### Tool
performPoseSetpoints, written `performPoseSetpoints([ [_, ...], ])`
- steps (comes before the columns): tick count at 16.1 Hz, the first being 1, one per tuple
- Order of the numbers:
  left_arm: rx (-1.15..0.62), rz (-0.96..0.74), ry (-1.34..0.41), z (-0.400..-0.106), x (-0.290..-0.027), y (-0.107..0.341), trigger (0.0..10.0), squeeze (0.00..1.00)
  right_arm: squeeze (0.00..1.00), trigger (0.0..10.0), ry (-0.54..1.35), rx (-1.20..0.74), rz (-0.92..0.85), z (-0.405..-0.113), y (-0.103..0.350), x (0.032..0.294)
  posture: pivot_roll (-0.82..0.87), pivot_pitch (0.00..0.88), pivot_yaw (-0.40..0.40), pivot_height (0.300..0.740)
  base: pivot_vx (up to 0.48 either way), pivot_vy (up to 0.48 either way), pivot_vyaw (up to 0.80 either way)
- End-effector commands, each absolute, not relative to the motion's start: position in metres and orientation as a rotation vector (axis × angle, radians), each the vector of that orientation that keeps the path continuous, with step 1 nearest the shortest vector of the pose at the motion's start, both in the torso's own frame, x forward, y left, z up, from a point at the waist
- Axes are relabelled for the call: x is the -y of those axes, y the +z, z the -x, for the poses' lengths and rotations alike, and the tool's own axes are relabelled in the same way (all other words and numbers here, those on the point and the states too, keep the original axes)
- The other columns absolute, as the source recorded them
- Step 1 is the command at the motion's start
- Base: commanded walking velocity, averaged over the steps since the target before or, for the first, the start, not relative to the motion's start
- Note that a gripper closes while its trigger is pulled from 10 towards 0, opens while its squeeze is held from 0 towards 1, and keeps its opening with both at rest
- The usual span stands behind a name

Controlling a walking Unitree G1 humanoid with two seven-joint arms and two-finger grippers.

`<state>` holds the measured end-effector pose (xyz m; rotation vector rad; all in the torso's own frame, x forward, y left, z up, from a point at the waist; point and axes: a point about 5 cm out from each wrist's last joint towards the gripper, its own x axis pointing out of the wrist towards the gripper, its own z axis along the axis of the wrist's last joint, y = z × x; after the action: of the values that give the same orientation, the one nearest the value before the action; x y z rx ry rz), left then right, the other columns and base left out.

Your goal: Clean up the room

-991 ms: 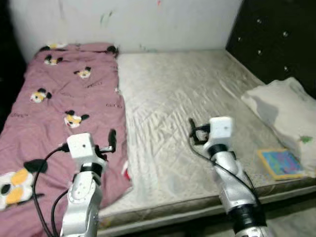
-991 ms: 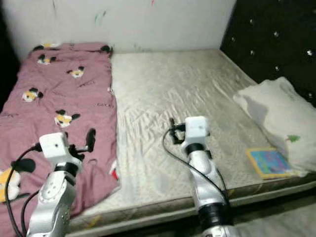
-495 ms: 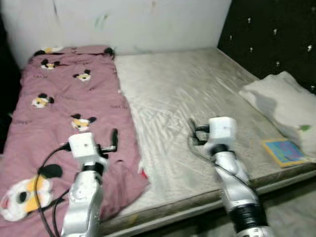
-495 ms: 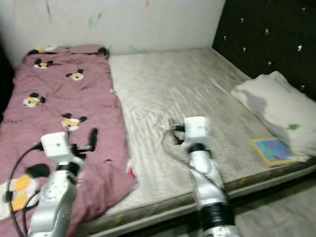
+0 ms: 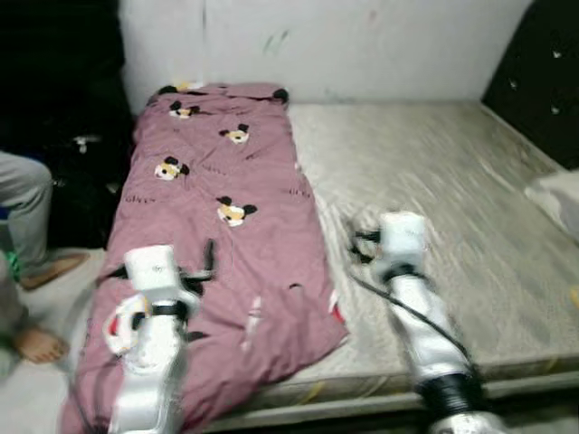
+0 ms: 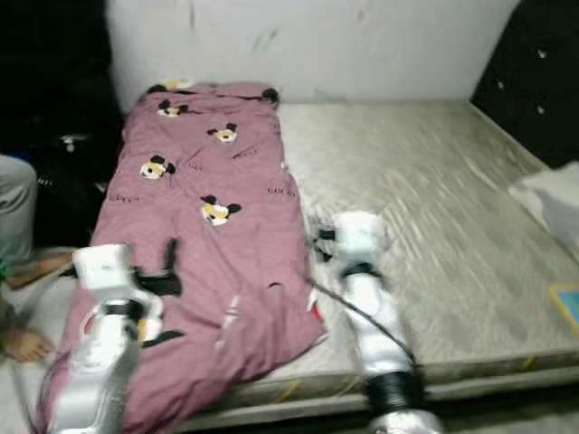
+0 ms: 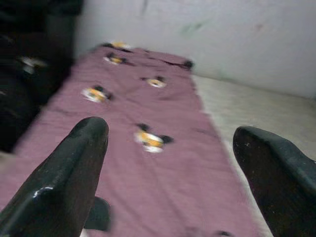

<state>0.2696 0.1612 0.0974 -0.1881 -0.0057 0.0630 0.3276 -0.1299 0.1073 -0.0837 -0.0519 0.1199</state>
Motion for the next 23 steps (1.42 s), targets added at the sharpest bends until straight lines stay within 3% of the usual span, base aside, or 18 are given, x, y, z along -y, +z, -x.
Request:
performPoseSetpoints([
  [1, 0.015, 0.186, 0.039, -0.272, -0.152, 0.1, 10.0, 0.0, 0.0, 10.0, 0.081, 0.041, 0.091, -0.327, 0.106, 0.145, 0.04, 0.02, -0.018, 0.74, 0.0, 0.48, 0.0],
  [6, 0.008, 0.177, 0.056, -0.272, -0.153, 0.099, 10.0, 0.0, 0.0, 10.0, 0.079, 0.036, 0.09, -0.327, 0.105, 0.145, 0.04, 0.028, -0.018, 0.74, 0.0, 0.192, 0.0],
  [11, 0.02, 0.17, 0.053, -0.273, -0.153, 0.1, 10.0, 0.0, 0.0, 10.0, 0.08, 0.034, 0.089, -0.327, 0.105, 0.144, 0.03, 0.033, -0.017, 0.74, 0.0, 0.46, 0.0],
  [18, 0.034, 0.15, 0.078, -0.272, -0.155, 0.101, 10.0, 0.0, 0.0, 10.0, 0.087, 0.036, 0.08, -0.327, 0.105, 0.143, 0.04, 0.038, -0.019, 0.74, 0.0, 0.0, 0.0],
  [23, 0.097, -0.017, 0.116, -0.253, -0.182, 0.107, 10.0, 0.0, 0.0, 10.0, 0.048, 0.116, 0.073, -0.319, 0.124, 0.163, 0.04, 0.044, -0.018, 0.74, 0.0, 0.0, 0.0],
])
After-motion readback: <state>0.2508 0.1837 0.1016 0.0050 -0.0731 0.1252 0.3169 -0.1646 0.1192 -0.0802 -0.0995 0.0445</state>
